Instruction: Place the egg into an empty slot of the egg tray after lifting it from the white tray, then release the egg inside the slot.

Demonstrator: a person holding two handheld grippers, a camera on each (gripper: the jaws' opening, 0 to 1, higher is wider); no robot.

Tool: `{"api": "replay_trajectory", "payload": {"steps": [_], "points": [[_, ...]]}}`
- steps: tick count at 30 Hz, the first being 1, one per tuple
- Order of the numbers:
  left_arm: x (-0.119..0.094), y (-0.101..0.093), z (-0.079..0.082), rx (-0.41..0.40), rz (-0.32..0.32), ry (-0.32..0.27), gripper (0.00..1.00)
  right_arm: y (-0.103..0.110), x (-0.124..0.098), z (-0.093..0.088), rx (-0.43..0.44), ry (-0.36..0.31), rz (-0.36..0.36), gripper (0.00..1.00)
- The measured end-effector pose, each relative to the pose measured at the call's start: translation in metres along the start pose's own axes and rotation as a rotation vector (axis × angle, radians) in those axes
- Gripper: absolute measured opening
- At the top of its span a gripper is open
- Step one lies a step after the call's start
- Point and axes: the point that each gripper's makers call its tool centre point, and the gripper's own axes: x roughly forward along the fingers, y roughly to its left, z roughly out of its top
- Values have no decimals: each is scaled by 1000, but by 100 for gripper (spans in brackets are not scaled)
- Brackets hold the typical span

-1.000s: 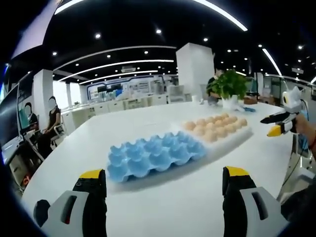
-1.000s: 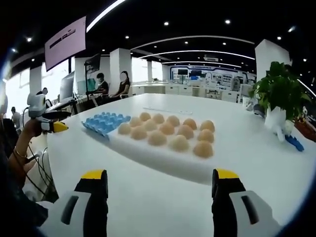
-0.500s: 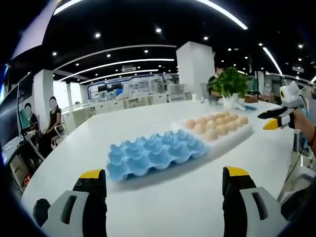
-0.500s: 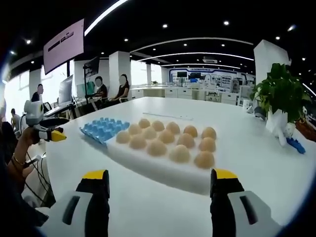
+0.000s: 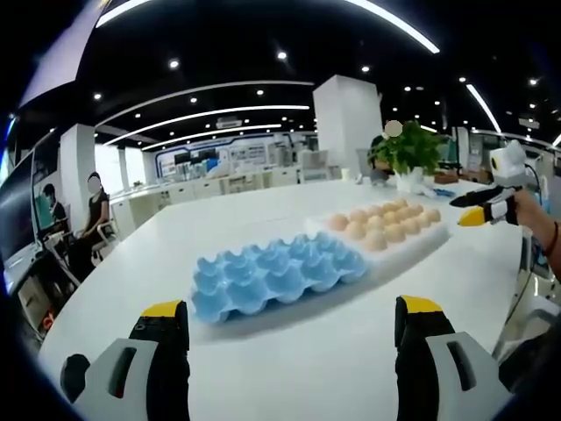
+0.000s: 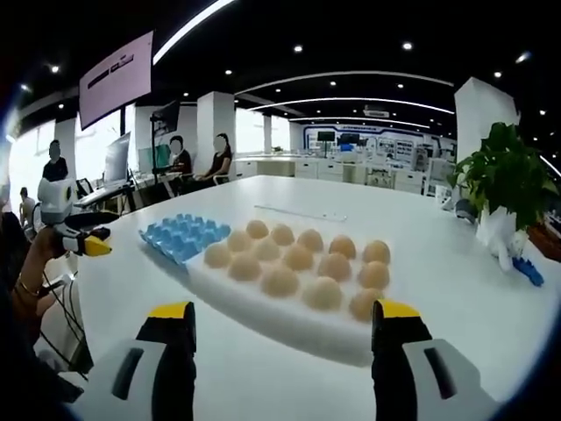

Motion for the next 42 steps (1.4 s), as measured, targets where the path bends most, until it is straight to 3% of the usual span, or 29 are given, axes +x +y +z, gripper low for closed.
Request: {"api": "replay_trajectory", "payload": {"steps": [24, 32, 42], "points": [[2, -8, 5, 17, -18, 3, 100, 10, 21, 25, 20, -48, 27, 81], [4, -13, 10, 36, -26, -2, 100, 13, 24, 24, 16, -38, 30, 81], [6, -15, 6, 37, -28, 10, 100, 15, 30, 25, 22, -33, 44, 81]]}}
